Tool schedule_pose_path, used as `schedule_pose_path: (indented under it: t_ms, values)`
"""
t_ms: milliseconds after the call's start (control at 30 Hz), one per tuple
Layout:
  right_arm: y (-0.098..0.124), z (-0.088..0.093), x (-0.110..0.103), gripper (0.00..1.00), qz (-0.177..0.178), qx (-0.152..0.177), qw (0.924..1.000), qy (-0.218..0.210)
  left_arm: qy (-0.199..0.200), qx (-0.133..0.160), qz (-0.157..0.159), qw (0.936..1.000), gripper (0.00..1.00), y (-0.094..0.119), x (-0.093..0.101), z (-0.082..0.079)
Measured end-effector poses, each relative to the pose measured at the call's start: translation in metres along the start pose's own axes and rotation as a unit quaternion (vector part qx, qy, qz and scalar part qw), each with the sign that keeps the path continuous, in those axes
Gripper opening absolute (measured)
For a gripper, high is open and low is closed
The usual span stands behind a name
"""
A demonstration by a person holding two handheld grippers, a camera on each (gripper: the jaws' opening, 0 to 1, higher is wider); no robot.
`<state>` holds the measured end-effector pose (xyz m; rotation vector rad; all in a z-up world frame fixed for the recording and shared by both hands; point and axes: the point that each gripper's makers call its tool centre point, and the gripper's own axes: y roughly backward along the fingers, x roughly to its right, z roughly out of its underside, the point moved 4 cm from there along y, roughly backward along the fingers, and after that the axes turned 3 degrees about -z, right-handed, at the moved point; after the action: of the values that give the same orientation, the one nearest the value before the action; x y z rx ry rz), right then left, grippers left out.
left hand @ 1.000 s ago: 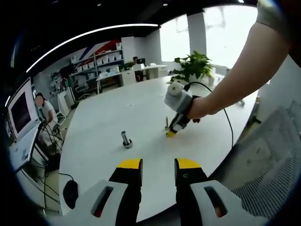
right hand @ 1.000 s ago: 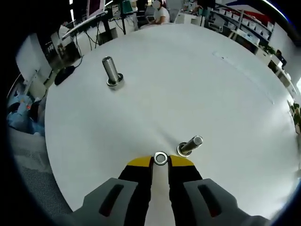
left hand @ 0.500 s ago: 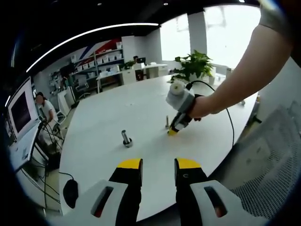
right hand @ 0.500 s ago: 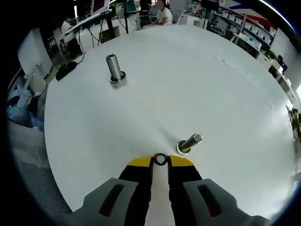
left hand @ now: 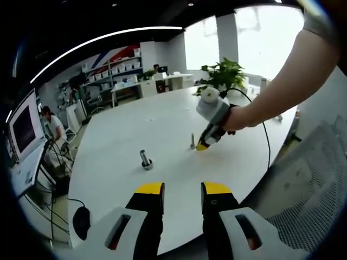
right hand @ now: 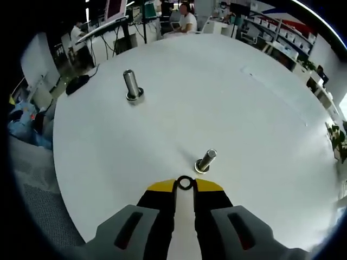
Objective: Place the washer onto the threaded stud by aligning its center hole with the stud, sliding it down to the base, and recovering from edge contact or off-axis alignment until the washer reaches the visible bottom stop.
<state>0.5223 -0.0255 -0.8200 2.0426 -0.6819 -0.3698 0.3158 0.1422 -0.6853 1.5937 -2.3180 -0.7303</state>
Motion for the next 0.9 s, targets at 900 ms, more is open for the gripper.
schedule_pose_path:
  t_ms: [900]
  values:
    - [0.035, -0.021, 0.016, 0.14, 0.033, 0.050, 0.9982, 0.009, 0.007, 0.003, -0.004, 1.0000, 0.25, 0.002, -0.002, -0.001]
